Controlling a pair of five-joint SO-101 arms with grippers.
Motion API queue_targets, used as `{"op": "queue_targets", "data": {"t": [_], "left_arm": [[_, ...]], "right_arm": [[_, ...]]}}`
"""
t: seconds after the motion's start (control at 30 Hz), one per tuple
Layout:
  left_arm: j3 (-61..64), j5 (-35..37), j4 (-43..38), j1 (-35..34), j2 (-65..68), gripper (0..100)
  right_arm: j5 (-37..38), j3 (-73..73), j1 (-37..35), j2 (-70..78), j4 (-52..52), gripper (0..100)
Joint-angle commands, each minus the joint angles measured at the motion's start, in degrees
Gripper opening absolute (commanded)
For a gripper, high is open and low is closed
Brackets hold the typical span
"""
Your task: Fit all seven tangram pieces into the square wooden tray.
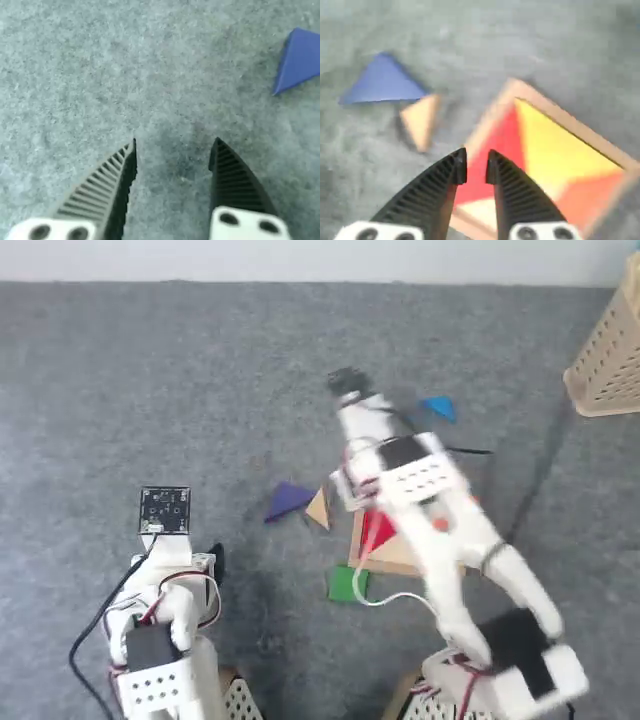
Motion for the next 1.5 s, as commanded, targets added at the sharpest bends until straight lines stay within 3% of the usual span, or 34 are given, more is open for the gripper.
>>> {"op": "queue_targets", "data": {"t": [0.0,0.1,0.3,0.43,0.67,1.03,1.23,1.47], "left_arm": [[-0.2,0.4,0.4,-0.3,-1.0,23],[-0.2,0.4,0.4,-0.3,-1.0,23],[-0.2,0.4,0.4,-0.3,-1.0,23],[-0.2,0.4,0.4,-0.3,-1.0,23],[-0.2,0.4,0.4,-0.3,-1.0,23],[-0.2,0.4,0.4,-0.3,-1.0,23],[-0.2,0.4,0.4,-0.3,-1.0,23],[-0.2,0.4,0.4,-0.3,-1.0,23]], "right_arm": [[-0.9,1.6,6.5,-8.3,1.5,0.2],[0.0,3.4,5.7,-8.9,0.2,4.6],[1.6,0.4,-5.8,-3.2,-1.7,14.3],[1.1,-6.2,-10.8,5.3,-2.3,15.5],[1.1,-11.9,-11.6,18.6,-6.5,15.6],[1.1,-11.3,-15.9,20.1,-7.3,15.7],[1.0,-10.1,-15.7,20.2,-7.6,25.8],[1.0,-10.2,-15.4,22.7,-8.0,26.7]]}}
